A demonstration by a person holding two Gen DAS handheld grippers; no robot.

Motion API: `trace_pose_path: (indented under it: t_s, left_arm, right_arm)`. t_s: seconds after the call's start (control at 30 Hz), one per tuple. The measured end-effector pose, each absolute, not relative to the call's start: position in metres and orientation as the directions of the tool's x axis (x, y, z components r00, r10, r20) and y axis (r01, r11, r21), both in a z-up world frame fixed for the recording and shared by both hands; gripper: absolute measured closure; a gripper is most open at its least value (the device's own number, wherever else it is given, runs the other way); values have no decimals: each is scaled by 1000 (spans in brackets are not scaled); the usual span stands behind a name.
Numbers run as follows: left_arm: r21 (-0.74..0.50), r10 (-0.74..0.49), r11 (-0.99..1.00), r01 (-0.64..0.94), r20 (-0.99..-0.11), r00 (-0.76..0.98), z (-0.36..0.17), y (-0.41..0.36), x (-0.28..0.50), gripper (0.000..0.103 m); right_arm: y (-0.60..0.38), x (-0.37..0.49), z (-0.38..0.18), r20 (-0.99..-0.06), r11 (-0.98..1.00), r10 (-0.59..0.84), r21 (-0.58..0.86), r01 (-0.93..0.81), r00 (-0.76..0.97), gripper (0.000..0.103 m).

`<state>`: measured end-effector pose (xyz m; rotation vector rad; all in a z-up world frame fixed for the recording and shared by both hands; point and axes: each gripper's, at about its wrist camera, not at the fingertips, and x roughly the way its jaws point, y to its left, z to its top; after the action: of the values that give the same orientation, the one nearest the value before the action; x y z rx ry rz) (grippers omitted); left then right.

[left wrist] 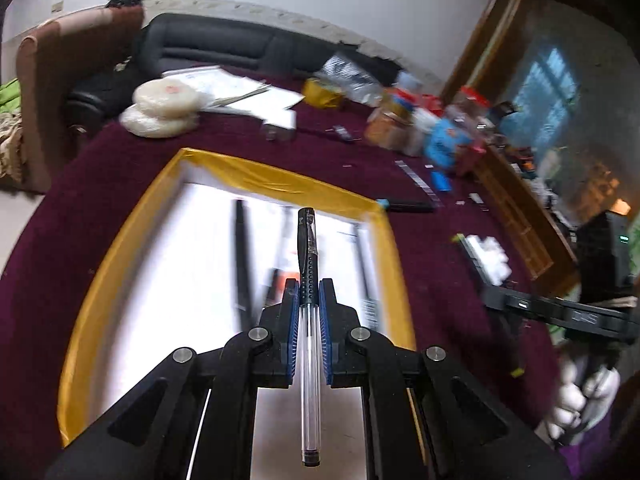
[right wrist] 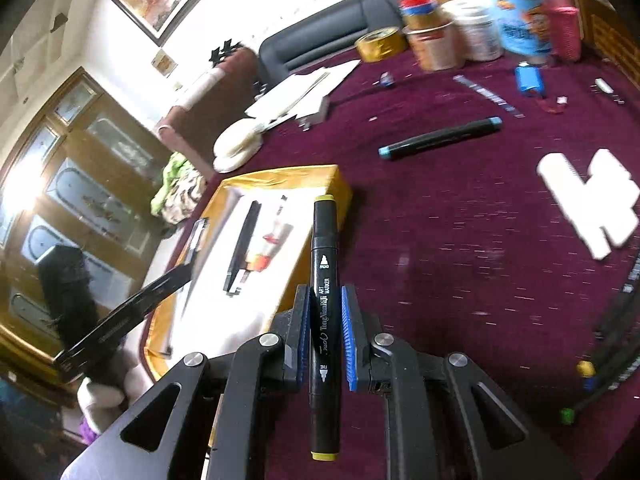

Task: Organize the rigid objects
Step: 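Carry the gel pen and marker into the yellow-rimmed tray and open both grippers, then move both grippers back from the tray over the remaining markers and bottles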

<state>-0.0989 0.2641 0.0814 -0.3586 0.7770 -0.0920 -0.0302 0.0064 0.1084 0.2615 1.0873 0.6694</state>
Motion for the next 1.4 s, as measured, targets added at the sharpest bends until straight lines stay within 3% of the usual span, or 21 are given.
trace_pose_path:
  t_s: [0.23, 0.47, 0.97, 1.07, 1.2, 1.3, 1.4]
  left_arm:
    - [-315, -159, 939, -138, -754, 638, 54, 300, -55, 96]
    - [-317, -154, 929, -190, -800, 581, 28, 318, -23, 96]
    - [-388, -197, 901, -193, -763, 615, 34, 330, -37, 94]
    - [-414, -212, 891, -187, -742, 636, 45, 328, -49, 84]
    - [-467, -227, 866, -180, -688, 689, 65, 326, -75, 52]
    - [-510, -213, 837, -196, -635, 742, 78, 327, -103, 50]
    - [-574, -207, 791, -212, -577, 790, 82, 330, -133, 41]
  right_arm:
    - [71, -17, 100, -724, 746, 652, 558, -364, 225, 90]
    - [119, -3, 73, -786, 800, 579, 500, -331, 214, 90]
    - [135, 10, 58, -840, 879, 459, 382, -286, 288, 88]
    - [131, 7, 62, -836, 879, 458, 374, -296, 303, 86]
    - [121, -3, 73, -812, 874, 467, 365, -320, 350, 82]
    - [109, -14, 84, -783, 872, 473, 350, -344, 403, 77]
    - [94, -29, 92, -756, 871, 476, 336, -358, 449, 76]
